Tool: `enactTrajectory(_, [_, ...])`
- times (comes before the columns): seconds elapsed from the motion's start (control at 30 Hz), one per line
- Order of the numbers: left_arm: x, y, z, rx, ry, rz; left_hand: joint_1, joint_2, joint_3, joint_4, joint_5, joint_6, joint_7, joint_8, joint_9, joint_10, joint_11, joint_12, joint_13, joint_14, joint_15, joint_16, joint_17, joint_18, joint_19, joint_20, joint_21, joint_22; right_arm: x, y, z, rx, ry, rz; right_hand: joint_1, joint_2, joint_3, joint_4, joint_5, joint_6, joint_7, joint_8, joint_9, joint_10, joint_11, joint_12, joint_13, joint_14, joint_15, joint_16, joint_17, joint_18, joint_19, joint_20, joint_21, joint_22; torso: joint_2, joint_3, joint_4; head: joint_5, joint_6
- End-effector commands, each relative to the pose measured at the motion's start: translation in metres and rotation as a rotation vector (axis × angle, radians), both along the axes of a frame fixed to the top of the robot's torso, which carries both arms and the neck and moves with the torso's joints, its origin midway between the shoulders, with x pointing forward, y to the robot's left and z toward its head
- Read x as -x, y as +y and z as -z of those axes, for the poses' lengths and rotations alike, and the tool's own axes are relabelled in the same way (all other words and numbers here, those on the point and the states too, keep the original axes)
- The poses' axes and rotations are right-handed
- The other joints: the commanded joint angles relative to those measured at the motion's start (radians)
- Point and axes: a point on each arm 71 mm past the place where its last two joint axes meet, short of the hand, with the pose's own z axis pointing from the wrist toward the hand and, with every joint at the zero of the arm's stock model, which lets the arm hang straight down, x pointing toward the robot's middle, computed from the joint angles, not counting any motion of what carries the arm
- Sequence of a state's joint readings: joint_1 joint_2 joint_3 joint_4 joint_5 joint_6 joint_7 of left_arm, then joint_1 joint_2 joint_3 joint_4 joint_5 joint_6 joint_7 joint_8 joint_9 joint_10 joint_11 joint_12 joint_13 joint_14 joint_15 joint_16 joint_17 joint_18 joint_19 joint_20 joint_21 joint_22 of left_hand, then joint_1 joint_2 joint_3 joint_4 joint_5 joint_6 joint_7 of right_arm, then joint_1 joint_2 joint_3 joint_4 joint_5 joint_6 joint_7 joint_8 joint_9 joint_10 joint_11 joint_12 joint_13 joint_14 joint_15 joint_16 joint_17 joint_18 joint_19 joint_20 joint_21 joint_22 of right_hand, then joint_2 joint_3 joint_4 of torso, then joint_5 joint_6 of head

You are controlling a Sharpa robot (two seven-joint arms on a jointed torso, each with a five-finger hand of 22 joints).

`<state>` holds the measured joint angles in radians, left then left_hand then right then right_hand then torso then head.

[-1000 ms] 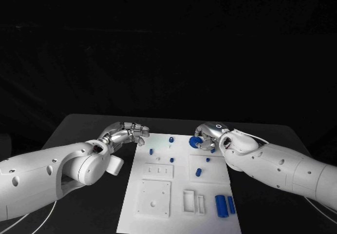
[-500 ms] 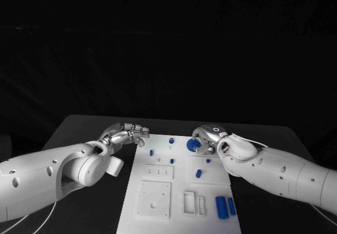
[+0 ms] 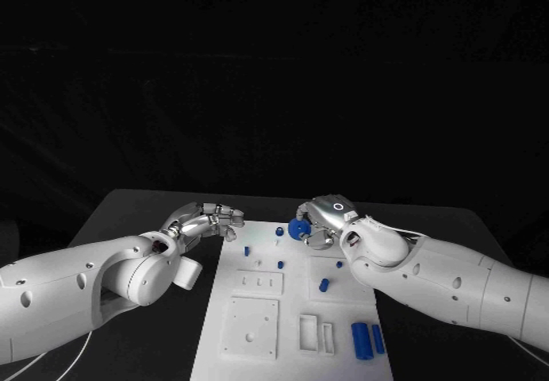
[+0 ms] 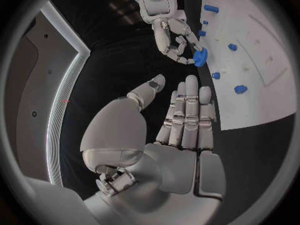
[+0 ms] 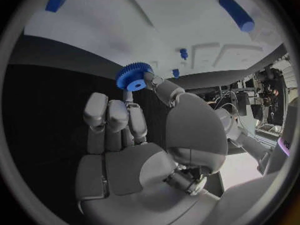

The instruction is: Assemble the parts on the task board

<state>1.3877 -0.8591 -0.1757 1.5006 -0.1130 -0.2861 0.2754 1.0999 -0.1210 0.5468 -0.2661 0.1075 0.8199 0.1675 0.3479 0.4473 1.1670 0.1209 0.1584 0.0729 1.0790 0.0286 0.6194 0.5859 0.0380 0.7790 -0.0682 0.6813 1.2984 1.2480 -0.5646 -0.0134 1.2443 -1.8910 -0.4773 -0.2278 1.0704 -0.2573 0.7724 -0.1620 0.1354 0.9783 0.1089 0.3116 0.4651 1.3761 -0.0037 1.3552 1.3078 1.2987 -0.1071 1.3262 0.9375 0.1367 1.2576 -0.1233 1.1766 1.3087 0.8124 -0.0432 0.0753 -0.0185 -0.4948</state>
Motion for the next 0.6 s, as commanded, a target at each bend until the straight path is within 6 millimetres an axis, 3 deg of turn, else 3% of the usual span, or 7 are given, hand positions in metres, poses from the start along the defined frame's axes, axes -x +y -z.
enactTrajectory(0.03, [0.001,-0.003,-0.001,0.01,-0.005,0.012,-0.006,-0.002,0.005,0.001,-0.005,0.004,0.004,-0.005,-0.001,0.002,0.002,-0.006,-0.001,-0.002,-0.001,-0.004,-0.001,0.015,0.0,-0.003,0.004,-0.002,0.002,0.012,-0.002,0.018,-0.044,-0.014,0.003,-0.007,0.004,0.004,-0.005,0.008,0.0,0.005,0.008,0.006,0.001,0.004,0.14,0.001,-0.003,-0.007,0.001,0.125,0.007,-0.002,0.002,0.014,0.001,-0.0005,0.002,0.0,0.002])
enactTrajectory(0.27, [0.001,-0.005,-0.001,0.011,-0.004,0.017,-0.006,-0.002,0.005,0.0,-0.005,0.004,0.004,-0.005,-0.001,0.002,0.002,-0.006,-0.001,-0.002,-0.001,-0.004,-0.001,0.015,0.0,-0.003,0.004,-0.002,0.002,0.036,0.004,0.026,-0.039,-0.044,0.002,-0.009,0.005,0.006,-0.005,0.007,0.0,0.005,0.008,0.005,0.001,0.002,0.139,0.001,-0.003,-0.007,0.002,0.125,0.007,-0.002,0.003,0.014,0.001,-0.0016,0.0058,0.0,0.003])
enactTrajectory(0.6, [0.002,-0.008,-0.002,0.013,-0.004,0.024,-0.006,-0.002,0.005,0.0,-0.005,0.004,0.004,-0.005,-0.001,0.003,0.002,-0.006,-0.001,-0.002,-0.001,-0.004,-0.001,0.015,0.0,-0.003,0.005,-0.002,0.002,0.051,0.014,0.063,-0.009,-0.059,0.0,-0.01,0.005,0.009,-0.007,0.005,0.001,0.003,0.007,0.003,0.002,0.0,0.138,0.002,-0.003,-0.008,0.002,0.125,0.007,-0.001,0.003,0.014,0.001,-0.0032,0.0048,0.0,-0.001])
